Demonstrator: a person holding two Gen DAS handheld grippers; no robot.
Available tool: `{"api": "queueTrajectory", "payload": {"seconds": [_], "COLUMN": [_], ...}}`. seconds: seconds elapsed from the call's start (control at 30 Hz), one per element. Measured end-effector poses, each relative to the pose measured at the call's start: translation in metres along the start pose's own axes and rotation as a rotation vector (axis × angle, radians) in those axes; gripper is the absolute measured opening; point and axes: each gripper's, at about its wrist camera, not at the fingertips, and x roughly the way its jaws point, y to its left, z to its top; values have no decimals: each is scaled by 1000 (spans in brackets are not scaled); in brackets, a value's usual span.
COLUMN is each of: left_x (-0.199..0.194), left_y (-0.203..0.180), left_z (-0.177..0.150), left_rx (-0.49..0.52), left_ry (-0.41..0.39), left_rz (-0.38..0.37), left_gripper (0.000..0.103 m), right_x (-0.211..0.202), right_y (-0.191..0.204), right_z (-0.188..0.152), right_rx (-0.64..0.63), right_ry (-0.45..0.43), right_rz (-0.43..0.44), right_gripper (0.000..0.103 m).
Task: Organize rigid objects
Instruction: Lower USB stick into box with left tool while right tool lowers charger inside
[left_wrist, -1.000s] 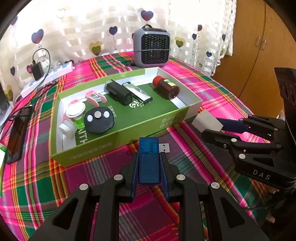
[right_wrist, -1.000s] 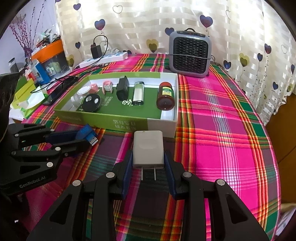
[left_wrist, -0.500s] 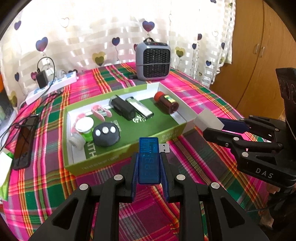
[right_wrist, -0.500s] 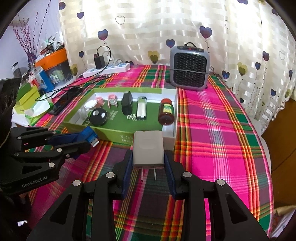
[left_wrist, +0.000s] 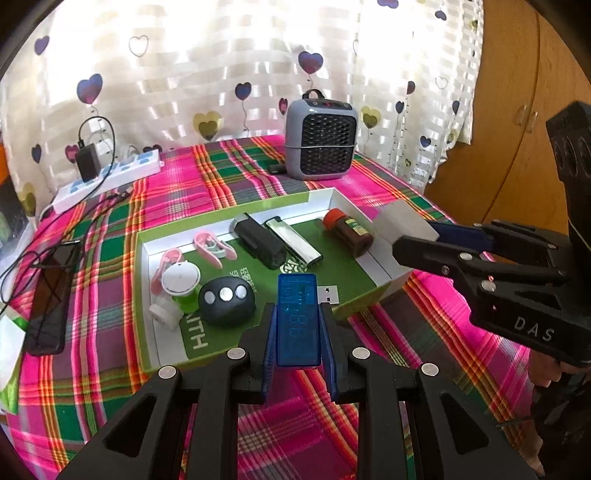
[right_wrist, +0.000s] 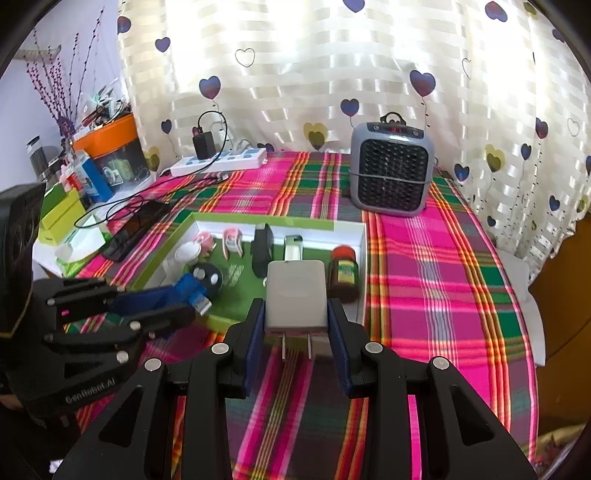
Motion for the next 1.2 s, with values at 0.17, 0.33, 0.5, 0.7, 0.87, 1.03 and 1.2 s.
{"api": "queueTrajectory", "payload": {"seconds": [0.17,0.33,0.5,0.7,0.87,1.03,1.2], "left_x": [8,20,30,39,48,55,61], "left_y": [3,9,11,13,13,13,14], "left_z": [5,8,12,18,20,22,23], "left_rx": [-5,-27,-34,-39,-39,-41,-42], "left_ry": [8,22,36,42,58,70,77], "left_rz": [-4,-13,-13,-17,-19,-19,-19], "left_gripper": [21,21,21,21,21,21,21], "right_x": [11,28,44,64,80,92,104], "right_y": [-3,-8,-12,-17,-18,-18,-21], "right_z": [13,25,33,41,46,48,47], "right_rx": [10,18,17,23,22,24,27], "right_ry": [2,19,41,72,98,112,134], "right_rz": [8,19,26,29,31,37,35], "right_gripper": [35,35,35,35,35,35,35]}}
